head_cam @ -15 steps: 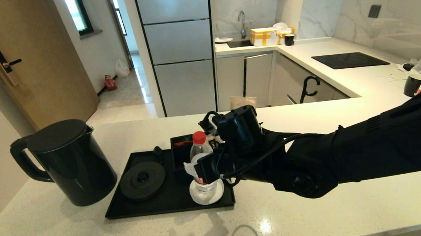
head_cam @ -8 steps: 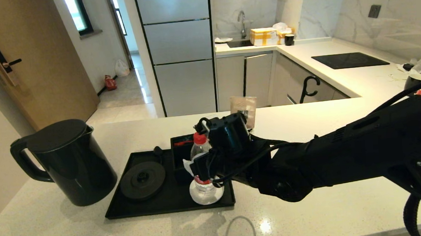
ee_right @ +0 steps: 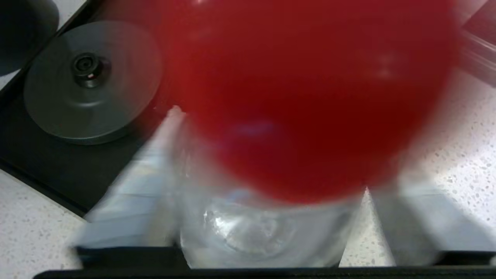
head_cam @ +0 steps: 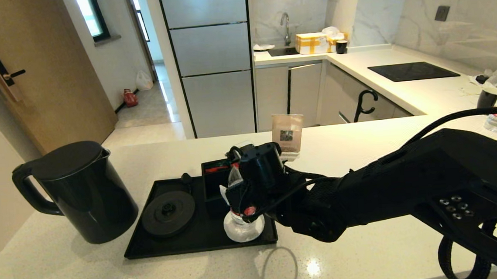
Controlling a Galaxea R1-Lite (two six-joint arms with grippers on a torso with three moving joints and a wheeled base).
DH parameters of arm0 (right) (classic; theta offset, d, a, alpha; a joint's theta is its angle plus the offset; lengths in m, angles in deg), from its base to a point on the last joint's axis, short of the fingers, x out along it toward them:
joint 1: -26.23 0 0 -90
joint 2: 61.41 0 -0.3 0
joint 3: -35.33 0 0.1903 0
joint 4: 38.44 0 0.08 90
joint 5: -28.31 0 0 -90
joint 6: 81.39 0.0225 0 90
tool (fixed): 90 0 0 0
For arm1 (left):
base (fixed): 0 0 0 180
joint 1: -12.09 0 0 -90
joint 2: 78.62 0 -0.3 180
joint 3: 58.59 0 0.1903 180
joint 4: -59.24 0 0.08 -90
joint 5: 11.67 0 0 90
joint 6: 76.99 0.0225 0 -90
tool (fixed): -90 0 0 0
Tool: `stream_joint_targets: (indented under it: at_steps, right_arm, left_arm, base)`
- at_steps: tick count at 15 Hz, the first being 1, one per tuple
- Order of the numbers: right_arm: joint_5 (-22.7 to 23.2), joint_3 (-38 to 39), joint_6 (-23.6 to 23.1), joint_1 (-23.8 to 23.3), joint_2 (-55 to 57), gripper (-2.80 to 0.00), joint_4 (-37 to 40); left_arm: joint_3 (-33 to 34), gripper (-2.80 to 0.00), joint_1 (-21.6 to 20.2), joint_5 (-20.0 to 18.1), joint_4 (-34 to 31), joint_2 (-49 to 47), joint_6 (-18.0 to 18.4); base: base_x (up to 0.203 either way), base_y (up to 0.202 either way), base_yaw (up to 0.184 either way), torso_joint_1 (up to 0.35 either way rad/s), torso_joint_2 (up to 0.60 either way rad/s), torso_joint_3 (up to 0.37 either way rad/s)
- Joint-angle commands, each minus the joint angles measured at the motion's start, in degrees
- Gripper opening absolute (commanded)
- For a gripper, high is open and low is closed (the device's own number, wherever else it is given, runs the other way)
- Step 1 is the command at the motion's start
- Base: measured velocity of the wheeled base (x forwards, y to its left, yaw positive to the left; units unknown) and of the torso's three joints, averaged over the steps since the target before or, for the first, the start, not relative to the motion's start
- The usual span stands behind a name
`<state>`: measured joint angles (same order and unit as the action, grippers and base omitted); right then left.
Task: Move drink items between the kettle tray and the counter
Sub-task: Pick up the bottled water, then place it on the right
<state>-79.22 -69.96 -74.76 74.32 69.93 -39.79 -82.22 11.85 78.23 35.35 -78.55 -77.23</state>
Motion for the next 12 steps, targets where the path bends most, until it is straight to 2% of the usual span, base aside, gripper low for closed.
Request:
stream_joint_targets:
  at_steps: [1,6,10,11,12]
  right_arm:
    - [-0.1,-0.1,0.0,0.0,-0.6,-2.80,0.1]
    - [0.0,0.8,0.1,0.6,-2.8,-2.80,0.9]
    - [-0.3,-0.4,0.3,1.6,-8.9,-2.80,5.4]
    - [-1.5,-0.7,0.4,1.4,-12.4,-2.80,7.1]
    - [-5.2,-0.8,0.3,0.2,-14.9,-2.80,8.5]
  left_arm:
    - [0.0,-2.80,0.0,0.0,0.1,-0.1,0.0]
    - [0.0,-2.80,0.0,0.0,0.0,-0.1,0.0]
    - [0.0,-2.80,0.0,0.0,0.0,-0.1,0.0]
    - [0.0,-2.80,0.0,0.0,0.0,-0.1,0.0]
    - [0.0,-2.80,0.0,0.0,0.0,-0.1,0.0]
  base:
    - [0.000,0.000,0.000,0.000,0.00,0.000]
    - [0.000,0.000,0.000,0.000,0.00,0.000]
    - [0.000,0.000,0.000,0.000,0.00,0.000]
    - [0.000,0.000,0.000,0.000,0.00,0.000]
    - [0.000,0.000,0.000,0.000,0.00,0.000]
